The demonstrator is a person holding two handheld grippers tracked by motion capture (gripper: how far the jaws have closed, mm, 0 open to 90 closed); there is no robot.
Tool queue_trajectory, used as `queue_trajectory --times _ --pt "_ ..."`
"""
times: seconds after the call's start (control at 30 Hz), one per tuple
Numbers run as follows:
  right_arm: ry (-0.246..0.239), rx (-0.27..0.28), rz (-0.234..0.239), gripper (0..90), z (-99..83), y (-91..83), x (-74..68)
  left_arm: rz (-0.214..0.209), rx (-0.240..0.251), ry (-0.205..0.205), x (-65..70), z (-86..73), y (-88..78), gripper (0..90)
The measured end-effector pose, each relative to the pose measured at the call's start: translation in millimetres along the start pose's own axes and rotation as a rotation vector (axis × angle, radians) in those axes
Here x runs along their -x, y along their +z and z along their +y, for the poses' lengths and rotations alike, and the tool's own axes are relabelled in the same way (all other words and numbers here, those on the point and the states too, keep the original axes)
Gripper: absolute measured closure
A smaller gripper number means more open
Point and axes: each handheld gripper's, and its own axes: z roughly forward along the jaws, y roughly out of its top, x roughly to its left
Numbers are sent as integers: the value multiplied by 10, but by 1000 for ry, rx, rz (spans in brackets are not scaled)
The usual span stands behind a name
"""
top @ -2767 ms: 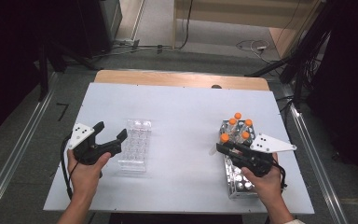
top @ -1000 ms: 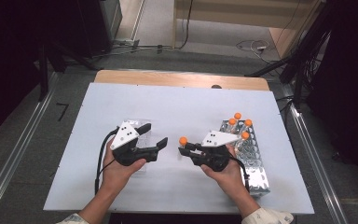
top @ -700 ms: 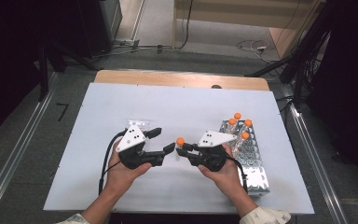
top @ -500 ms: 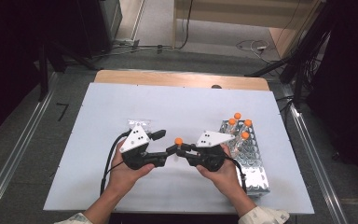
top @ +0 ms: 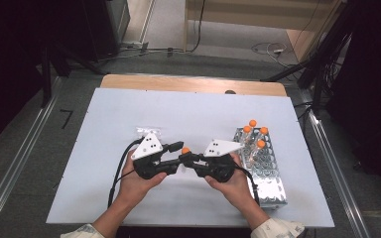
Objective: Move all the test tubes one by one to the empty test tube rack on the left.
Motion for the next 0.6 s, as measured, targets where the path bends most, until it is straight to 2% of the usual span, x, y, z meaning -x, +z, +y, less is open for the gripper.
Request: queue_trajectory --times 0.6 --pt "1 2 5 731 1 -6 5 -37 1 0 -11 0 16 698"
